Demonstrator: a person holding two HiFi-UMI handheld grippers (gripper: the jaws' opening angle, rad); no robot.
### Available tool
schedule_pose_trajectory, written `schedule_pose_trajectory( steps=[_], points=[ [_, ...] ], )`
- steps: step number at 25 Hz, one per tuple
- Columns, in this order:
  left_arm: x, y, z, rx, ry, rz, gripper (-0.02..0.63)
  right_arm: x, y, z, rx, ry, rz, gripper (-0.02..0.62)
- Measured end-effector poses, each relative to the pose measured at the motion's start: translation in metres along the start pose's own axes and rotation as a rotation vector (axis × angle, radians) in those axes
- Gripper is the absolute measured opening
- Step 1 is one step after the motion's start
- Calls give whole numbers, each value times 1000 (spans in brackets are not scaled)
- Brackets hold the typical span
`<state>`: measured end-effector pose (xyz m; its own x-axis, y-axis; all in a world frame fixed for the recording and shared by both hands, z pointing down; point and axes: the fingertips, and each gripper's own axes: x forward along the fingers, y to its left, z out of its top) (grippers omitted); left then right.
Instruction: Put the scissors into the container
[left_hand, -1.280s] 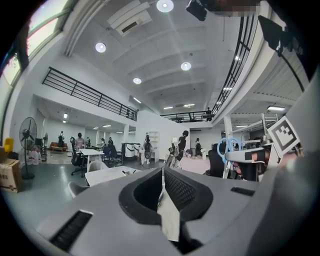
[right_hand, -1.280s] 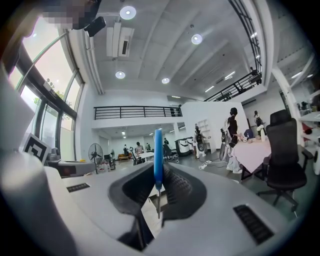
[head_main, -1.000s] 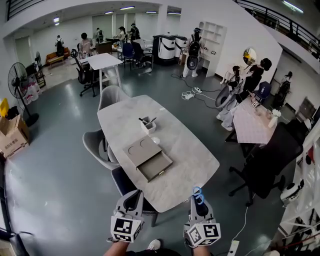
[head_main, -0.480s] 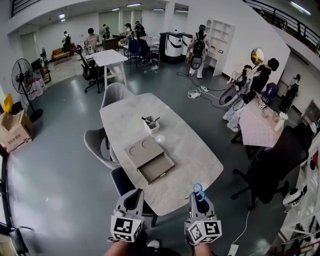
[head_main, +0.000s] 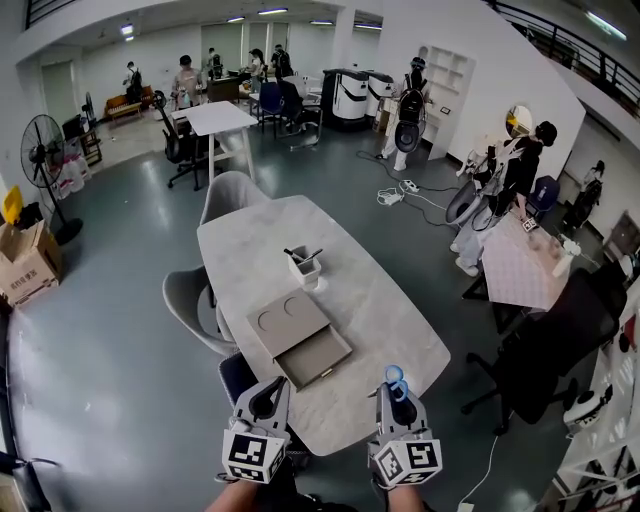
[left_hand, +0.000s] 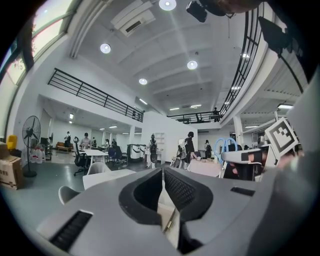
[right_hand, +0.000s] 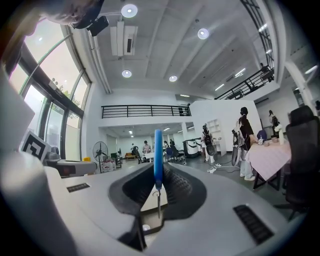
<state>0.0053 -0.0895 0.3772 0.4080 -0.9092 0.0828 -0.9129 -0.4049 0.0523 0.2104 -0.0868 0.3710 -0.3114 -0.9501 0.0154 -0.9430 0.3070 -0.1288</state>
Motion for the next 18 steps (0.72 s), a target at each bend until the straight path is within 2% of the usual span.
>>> schedule_pose_trajectory(
  steps=[7, 18],
  points=[
    [43, 27, 8, 4, -6, -6, 25, 58, -4, 5, -6, -4, 17, 41],
    [81, 57, -26, -30, 66, 0, 25, 120, -6, -37, -51, 72, 51, 41]
  ],
)
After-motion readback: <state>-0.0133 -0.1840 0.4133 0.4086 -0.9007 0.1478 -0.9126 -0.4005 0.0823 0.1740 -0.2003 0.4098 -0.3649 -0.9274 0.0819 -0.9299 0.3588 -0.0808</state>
